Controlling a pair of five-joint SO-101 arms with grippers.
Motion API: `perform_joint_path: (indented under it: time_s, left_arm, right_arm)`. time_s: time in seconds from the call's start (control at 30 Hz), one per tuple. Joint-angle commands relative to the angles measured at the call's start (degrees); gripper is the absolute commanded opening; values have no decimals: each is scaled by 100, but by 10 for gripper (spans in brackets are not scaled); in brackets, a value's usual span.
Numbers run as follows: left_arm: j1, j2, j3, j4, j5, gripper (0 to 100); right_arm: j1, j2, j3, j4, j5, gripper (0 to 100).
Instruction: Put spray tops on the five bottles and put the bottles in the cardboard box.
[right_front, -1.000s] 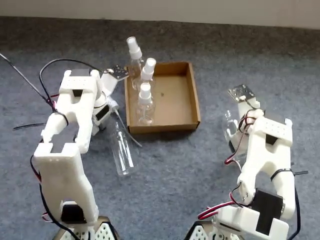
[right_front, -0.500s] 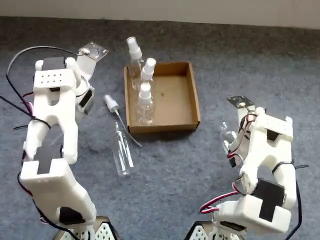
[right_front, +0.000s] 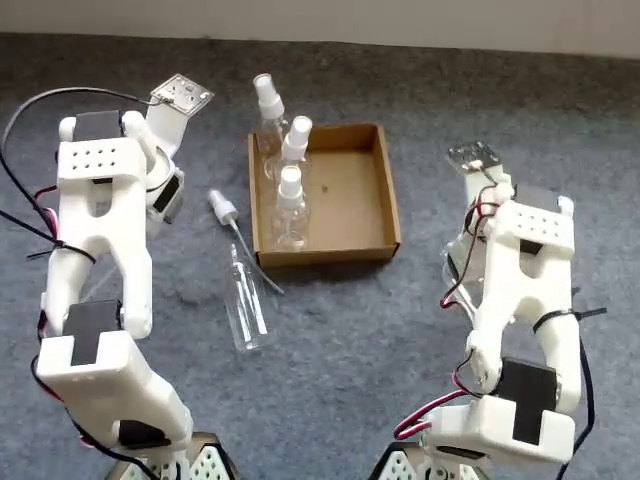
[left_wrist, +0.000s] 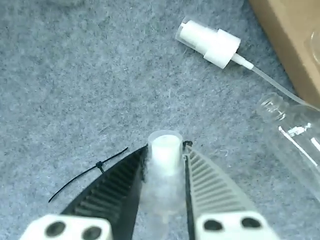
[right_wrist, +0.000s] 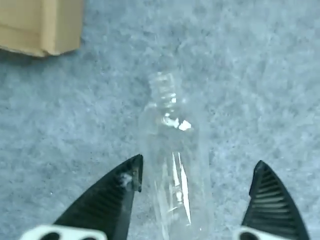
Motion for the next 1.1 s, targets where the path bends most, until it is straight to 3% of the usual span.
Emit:
perform_joint_path:
  time_s: [0.0,0.1,0.73,1.07]
  left_arm:
    - [4,-391,-233,44,62,59]
    - [13,-391,-233,44,62,59]
    - [-13,-391,-233,9,44,59]
    - [-22,-400,-268,44,53,59]
  right_arm:
    - [-207,-13,-365,-31,9,283]
    - [-391,-13,-365,-31,290,283]
    - [-215,1130,-655,-119,273,277]
    - [-198,1138,-673,-136,290,109]
